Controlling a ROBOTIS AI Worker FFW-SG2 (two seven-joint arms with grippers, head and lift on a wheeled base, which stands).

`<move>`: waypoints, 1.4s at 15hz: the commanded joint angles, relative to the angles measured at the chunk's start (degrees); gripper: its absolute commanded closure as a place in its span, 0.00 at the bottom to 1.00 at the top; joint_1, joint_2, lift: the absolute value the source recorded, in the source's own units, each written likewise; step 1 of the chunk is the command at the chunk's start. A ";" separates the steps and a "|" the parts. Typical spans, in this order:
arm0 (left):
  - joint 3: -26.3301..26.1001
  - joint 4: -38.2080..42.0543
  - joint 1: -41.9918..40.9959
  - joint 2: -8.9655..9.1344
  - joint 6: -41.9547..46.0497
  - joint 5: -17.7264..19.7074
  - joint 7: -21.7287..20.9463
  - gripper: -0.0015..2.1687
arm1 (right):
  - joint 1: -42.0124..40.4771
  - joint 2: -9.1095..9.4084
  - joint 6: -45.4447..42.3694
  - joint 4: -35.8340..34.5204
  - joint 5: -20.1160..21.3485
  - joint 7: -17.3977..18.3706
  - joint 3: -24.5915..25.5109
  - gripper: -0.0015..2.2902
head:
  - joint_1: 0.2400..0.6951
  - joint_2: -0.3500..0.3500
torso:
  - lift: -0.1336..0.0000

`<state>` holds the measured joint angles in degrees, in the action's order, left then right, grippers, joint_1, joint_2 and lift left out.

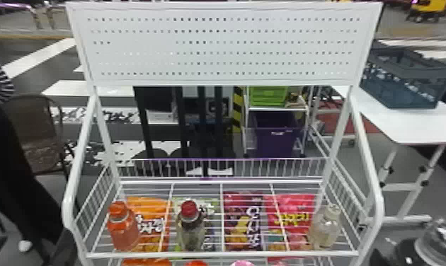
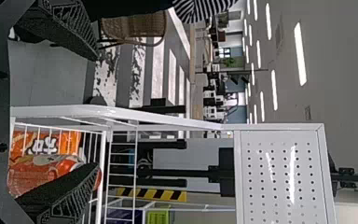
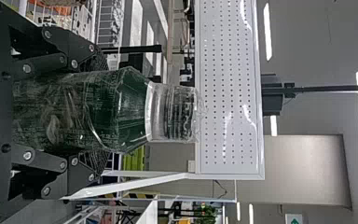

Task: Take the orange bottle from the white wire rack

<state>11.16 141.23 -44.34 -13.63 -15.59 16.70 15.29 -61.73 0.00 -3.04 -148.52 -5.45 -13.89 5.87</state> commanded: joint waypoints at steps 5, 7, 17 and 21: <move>0.00 0.36 -0.05 0.01 -0.02 -0.09 0.26 0.04 | -0.23 0.05 -0.52 -0.11 0.00 -0.09 0.11 0.41 | 0.57 0.50 | 1.00; 0.00 0.18 0.04 0.01 0.16 -0.09 0.44 0.04 | -0.23 0.05 -0.52 -0.11 0.00 -0.09 0.20 0.41 | 0.57 0.50 | 1.00; -12.04 -18.45 1.19 0.09 23.01 -3.69 3.34 0.04 | 0.65 0.05 0.01 0.60 0.00 -0.09 0.20 0.41 | 0.57 0.50 | 1.00; -19.33 -33.92 5.14 0.01 43.58 -3.87 3.34 0.04 | 0.65 0.05 -0.17 0.95 0.00 -0.09 0.20 0.41 | 0.57 0.50 | 1.00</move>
<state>-5.60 112.74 -40.94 -13.64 21.25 12.86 18.64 -61.00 0.00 -3.05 -147.68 -5.45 -13.97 6.07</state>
